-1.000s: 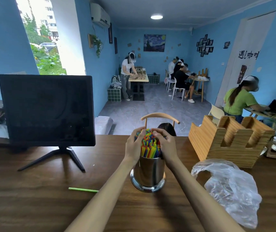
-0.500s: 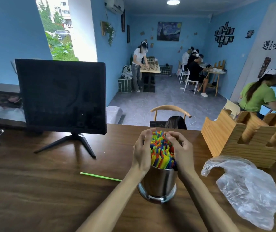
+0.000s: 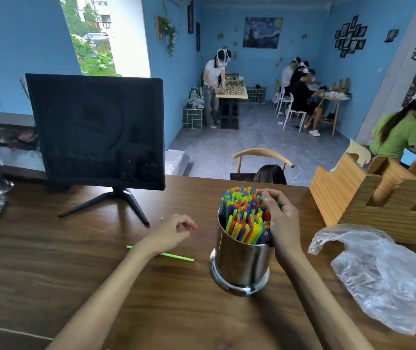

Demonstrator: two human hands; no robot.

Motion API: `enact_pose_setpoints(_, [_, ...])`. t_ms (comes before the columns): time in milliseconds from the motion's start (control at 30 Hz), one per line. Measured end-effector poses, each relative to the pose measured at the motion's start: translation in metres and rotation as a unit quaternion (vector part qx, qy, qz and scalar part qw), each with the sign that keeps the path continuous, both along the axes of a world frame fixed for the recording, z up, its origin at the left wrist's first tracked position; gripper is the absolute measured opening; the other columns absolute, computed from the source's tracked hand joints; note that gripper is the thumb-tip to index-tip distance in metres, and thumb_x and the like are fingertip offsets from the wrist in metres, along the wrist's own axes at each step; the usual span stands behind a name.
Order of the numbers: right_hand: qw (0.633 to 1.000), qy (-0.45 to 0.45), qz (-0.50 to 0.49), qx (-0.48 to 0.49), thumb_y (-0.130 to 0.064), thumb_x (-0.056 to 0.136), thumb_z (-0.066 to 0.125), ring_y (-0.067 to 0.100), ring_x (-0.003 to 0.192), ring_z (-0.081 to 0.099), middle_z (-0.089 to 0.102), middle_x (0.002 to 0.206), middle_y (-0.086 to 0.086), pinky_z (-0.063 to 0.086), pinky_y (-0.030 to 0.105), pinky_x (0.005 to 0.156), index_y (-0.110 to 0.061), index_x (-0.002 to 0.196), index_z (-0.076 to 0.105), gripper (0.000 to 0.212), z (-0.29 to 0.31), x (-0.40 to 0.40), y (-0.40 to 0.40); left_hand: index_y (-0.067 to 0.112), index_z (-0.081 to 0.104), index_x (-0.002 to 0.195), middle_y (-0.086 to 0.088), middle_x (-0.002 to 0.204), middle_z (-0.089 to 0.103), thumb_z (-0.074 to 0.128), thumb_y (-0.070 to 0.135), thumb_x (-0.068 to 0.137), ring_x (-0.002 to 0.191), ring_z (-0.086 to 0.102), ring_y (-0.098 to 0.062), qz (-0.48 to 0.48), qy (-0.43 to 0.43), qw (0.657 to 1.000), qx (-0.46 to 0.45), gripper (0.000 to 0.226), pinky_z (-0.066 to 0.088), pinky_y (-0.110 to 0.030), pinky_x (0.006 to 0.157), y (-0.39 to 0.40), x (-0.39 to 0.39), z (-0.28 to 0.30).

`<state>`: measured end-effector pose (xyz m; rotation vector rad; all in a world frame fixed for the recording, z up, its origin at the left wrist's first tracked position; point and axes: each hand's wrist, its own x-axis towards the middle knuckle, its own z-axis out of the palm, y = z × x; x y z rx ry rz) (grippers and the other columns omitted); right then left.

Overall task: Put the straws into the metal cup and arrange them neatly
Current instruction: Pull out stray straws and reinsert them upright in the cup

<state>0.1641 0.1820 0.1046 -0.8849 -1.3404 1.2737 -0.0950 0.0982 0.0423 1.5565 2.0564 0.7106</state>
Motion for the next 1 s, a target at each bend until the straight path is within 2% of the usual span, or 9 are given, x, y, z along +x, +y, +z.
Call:
enact_pose_setpoints(67, [1.0,-0.001,-0.005,-0.001,-0.026,0.102,0.058,0.016,0.098,0.073,0.076,0.1,-0.005,0.059,0.036,0.079,-0.021,0.1,0.072,0.015,-0.001,0.0,0.001,0.046,0.065,0.101,0.013,0.114,0.06,0.076,0.027,0.082,0.109,0.054,-0.009,-0.059,0.107,0.986,-0.112,0.029,0.045,-0.031,0.1,-0.01,-0.016,-0.006])
enact_pose_setpoints(133, [1.0,0.001,-0.008,-0.002,-0.027,0.102,0.058,0.017,0.099,0.072,0.076,0.102,-0.004,0.059,0.038,0.08,-0.022,0.099,0.072,0.016,-0.002,-0.001,0.002,0.046,0.063,0.105,0.012,0.112,0.056,0.081,0.037,0.077,0.109,0.052,-0.01,-0.089,0.154,0.975,-0.132,0.034,0.044,-0.03,0.098,-0.015,-0.022,-0.008])
enact_pose_setpoints(333, [1.0,0.013,-0.009,0.004,-0.024,0.104,0.054,0.018,0.101,0.072,0.076,0.105,-0.003,0.058,0.032,0.076,-0.016,0.1,0.071,0.019,-0.004,-0.005,-0.003,0.029,0.073,0.104,0.012,0.101,0.058,0.078,0.034,0.086,0.098,0.053,-0.007,-0.111,0.164,0.972,-0.124,0.02,0.041,-0.024,0.085,-0.014,-0.021,-0.004])
enact_pose_setpoints(467, [1.0,0.015,-0.011,0.003,-0.024,0.104,0.054,0.019,0.102,0.071,0.075,0.106,-0.004,0.06,0.04,0.084,-0.017,0.1,0.07,0.018,-0.005,-0.008,-0.006,0.027,0.075,0.099,0.011,0.095,0.062,0.072,0.031,0.092,0.094,0.049,-0.005,-0.112,0.164,0.972,-0.124,0.009,0.036,-0.021,0.083,-0.017,-0.02,-0.01])
enact_pose_setpoints(567, [1.0,0.014,-0.016,0.001,-0.024,0.104,0.054,0.02,0.105,0.071,0.075,0.108,-0.004,0.06,0.044,0.088,-0.016,0.101,0.07,0.017,-0.007,-0.008,-0.007,0.032,0.07,0.095,0.011,0.098,0.068,0.068,0.034,0.095,0.097,0.055,-0.007,-0.085,0.148,0.98,-0.101,0.003,0.043,-0.026,0.087,-0.02,-0.023,-0.014])
enact_pose_setpoints(700, [1.0,0.013,-0.015,0.001,-0.024,0.104,0.054,0.018,0.104,0.071,0.075,0.108,-0.006,0.06,0.039,0.083,-0.018,0.101,0.07,0.017,-0.006,-0.008,-0.009,0.038,0.066,0.085,0.014,0.088,0.071,0.068,0.026,0.095,0.087,0.062,0.001,-0.016,0.042,0.998,0.034,0.016,0.05,-0.028,0.086,-0.021,-0.024,0.02])
enact_pose_setpoints(800, [1.0,0.014,-0.011,0.0,-0.025,0.104,0.054,0.015,0.102,0.072,0.075,0.107,-0.008,0.06,0.034,0.079,-0.02,0.1,0.069,0.017,-0.005,-0.009,-0.012,0.039,0.065,0.09,0.013,0.094,0.071,0.069,0.02,0.095,0.094,0.063,-0.001,-0.02,0.031,0.985,0.171,0.02,0.047,-0.023,0.085,-0.018,-0.011,0.071])
enact_pose_setpoints(900, [1.0,0.01,-0.008,0.003,-0.025,0.105,0.053,0.015,0.103,0.071,0.075,0.108,-0.008,0.06,0.037,0.082,-0.021,0.099,0.07,0.018,-0.005,-0.008,-0.015,0.035,0.072,0.096,0.014,0.088,0.069,0.068,0.021,0.095,0.089,0.056,-0.006,-0.049,0.152,0.942,0.295,0.014,0.039,-0.031,0.094,-0.013,0.007,0.116])
enact_pose_setpoints(1000, [1.0,0.005,0.003,0.009,-0.028,0.105,0.051,0.01,0.1,0.071,0.075,0.107,-0.009,0.058,0.028,0.077,-0.02,0.1,0.07,0.021,-0.002,-0.007,-0.017,0.034,0.073,0.096,0.018,0.088,0.066,0.07,0.025,0.094,0.104,0.052,-0.016,-0.063,0.312,0.871,0.376,0.01,0.013,-0.042,0.116,-0.012,0.03,0.146])
